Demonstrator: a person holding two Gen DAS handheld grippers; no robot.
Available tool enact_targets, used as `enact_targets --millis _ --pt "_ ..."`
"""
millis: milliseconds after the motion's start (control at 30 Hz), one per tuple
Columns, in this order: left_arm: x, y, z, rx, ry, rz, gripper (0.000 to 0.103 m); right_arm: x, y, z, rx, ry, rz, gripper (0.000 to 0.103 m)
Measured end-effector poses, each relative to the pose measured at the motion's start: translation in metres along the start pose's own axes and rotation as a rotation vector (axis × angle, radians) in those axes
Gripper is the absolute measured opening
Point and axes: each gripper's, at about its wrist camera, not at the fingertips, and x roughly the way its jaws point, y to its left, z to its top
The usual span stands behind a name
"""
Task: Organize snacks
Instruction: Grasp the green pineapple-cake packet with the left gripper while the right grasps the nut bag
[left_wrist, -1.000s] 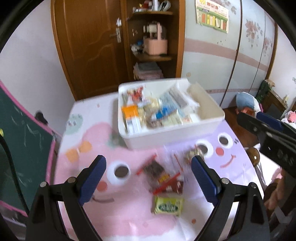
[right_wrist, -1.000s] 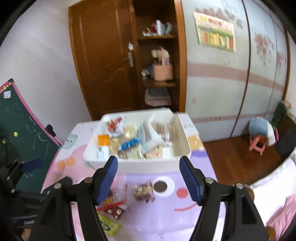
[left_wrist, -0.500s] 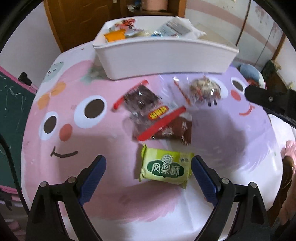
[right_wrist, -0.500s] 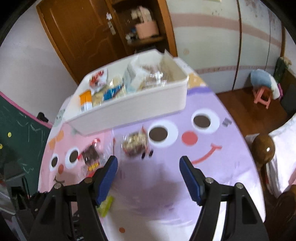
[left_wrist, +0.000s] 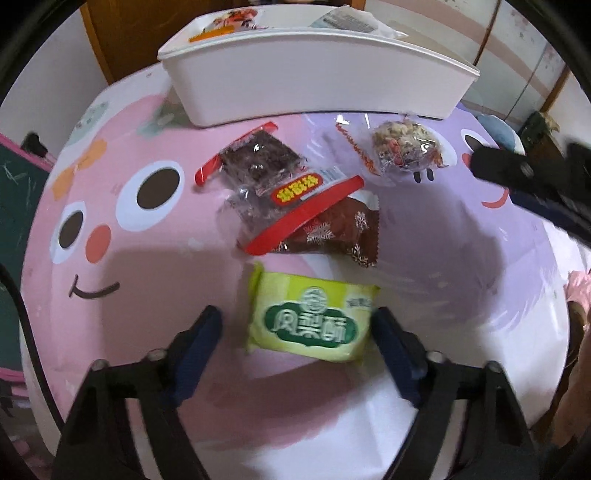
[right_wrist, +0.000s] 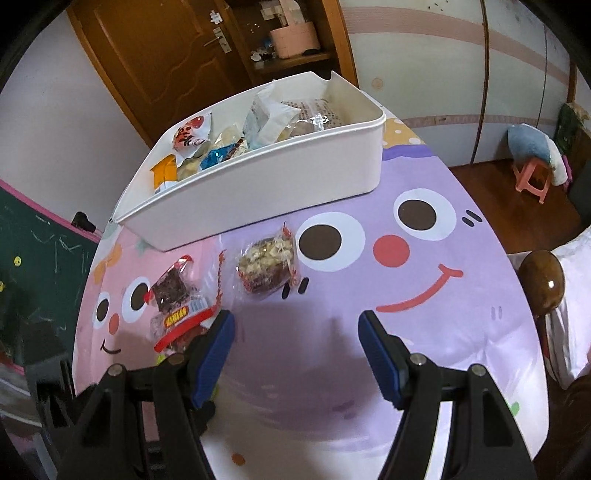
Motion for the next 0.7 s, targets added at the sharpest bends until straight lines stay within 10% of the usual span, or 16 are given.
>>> enact_targets --millis 133,700 --pt "-0.005 0.0 -0.001 0.023 -0.034 -0.004 0.053 0.013 0.003 0.011 -0.002 0.0 0.009 0.07" --pt "-0.002 0.038 0.007 -0.066 -0.071 -0.01 0.051 0.079 0.033 0.025 -0.146 0.034 -0.048 0.07"
